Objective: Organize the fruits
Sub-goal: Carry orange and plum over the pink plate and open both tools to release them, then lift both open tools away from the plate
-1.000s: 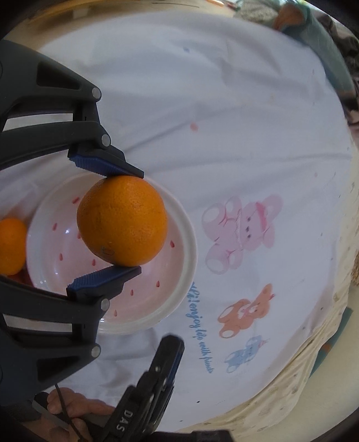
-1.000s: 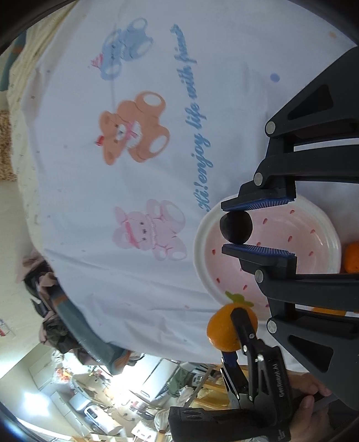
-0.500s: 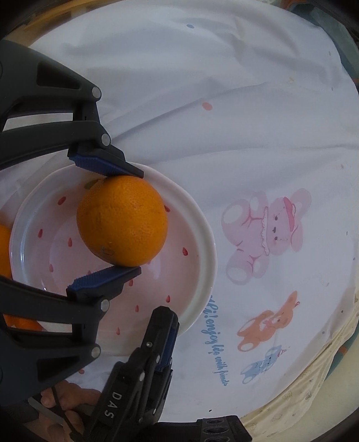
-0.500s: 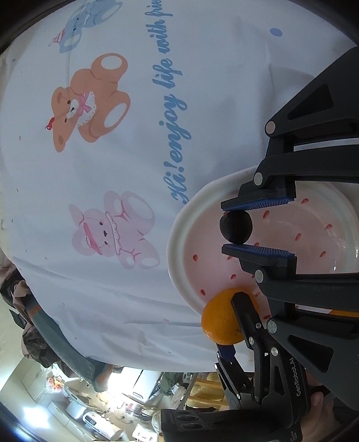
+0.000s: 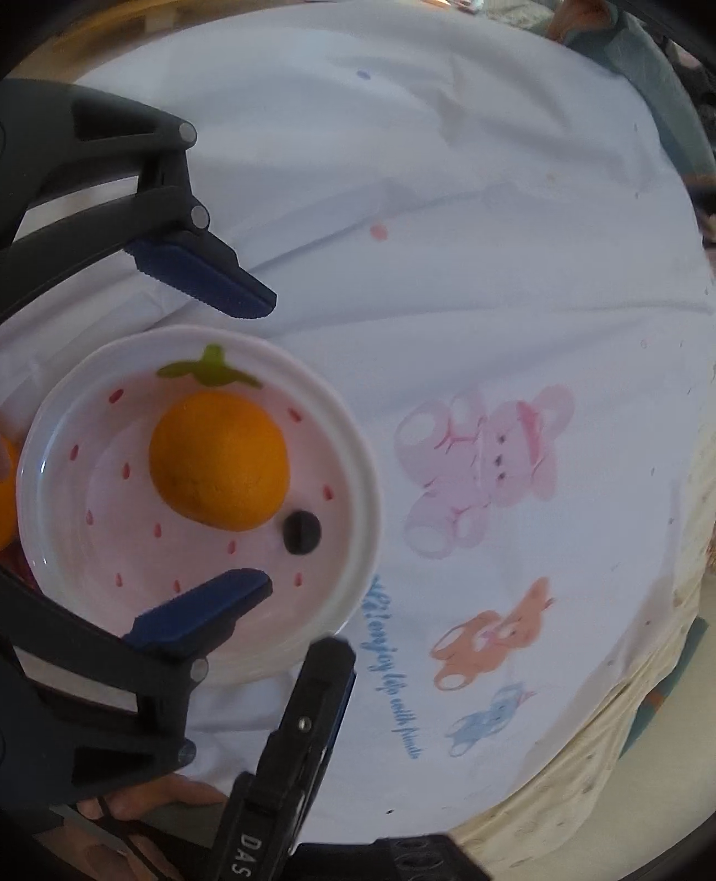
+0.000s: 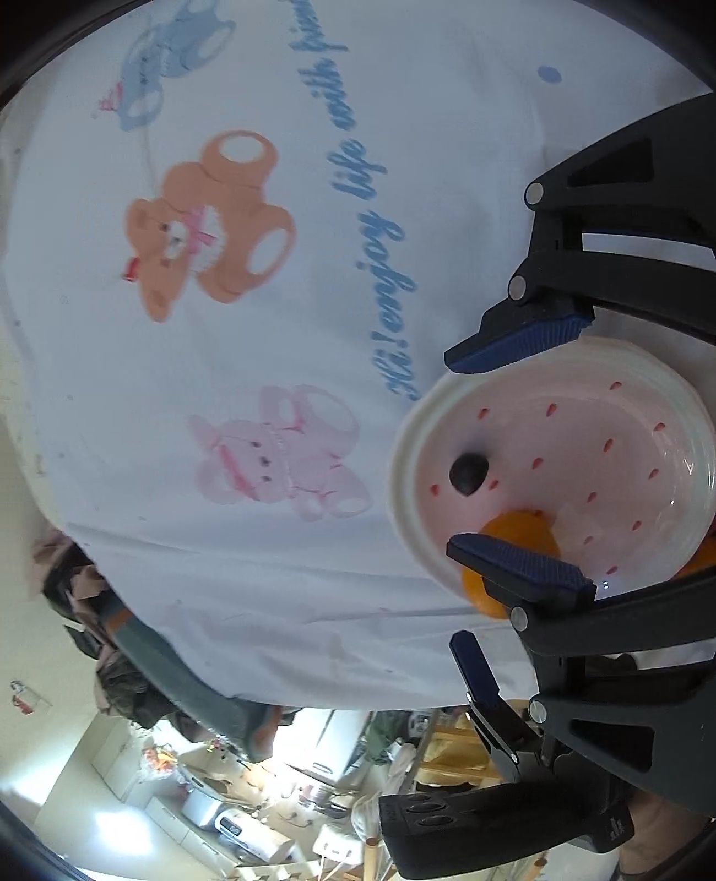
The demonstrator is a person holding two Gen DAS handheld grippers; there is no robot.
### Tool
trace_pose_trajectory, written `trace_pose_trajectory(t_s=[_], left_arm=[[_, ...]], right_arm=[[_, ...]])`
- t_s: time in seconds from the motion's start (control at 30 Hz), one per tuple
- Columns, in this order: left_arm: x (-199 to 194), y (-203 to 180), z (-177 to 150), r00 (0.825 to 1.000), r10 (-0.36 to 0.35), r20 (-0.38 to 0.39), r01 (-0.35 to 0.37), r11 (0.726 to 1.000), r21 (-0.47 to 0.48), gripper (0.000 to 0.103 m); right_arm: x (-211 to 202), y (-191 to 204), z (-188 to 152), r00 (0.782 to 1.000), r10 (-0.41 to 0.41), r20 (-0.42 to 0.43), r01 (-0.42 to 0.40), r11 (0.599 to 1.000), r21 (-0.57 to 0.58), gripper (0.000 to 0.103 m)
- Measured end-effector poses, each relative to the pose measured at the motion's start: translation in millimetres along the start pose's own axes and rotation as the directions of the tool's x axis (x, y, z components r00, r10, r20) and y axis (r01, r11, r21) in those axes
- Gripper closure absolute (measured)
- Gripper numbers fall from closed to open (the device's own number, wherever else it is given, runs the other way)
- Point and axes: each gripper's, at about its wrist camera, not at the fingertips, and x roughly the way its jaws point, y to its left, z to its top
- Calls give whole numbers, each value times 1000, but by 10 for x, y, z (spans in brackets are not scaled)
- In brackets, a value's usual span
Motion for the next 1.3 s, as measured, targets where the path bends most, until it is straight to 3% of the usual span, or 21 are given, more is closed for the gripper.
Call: trace_pose_trajectory(t_s=[0.33,0.53,0.6,0.83,1.13,1.3], left_arm=[[-227,156,88,997,19,77,-14,998,-65,13],[-577,216,-12,996,0,86,11,992,-125,13],[-755,224,-86,995,-46,83,58,986,-157,13],[-1217,59,-467,997,23,76,-18,998,-65,13],[-1482,66,-886,995,33,97,-26,996,-81,13],[-1481,-27,-1096,989,81,128,-74,996,-58,13]], right_arm=[[-169,94,28,999,-16,36,17,1000,-19,39],[-417,321,-97,998,-50,40,54,994,-94,39],[-550,408,-138,997,-50,57,56,992,-109,37],[-1022,528,-433,994,-16,106,25,997,-76,36],[-1315,597,-899,993,-40,113,46,997,-54,36],[-1404,588,-1160,991,-51,123,56,998,-34,36]])
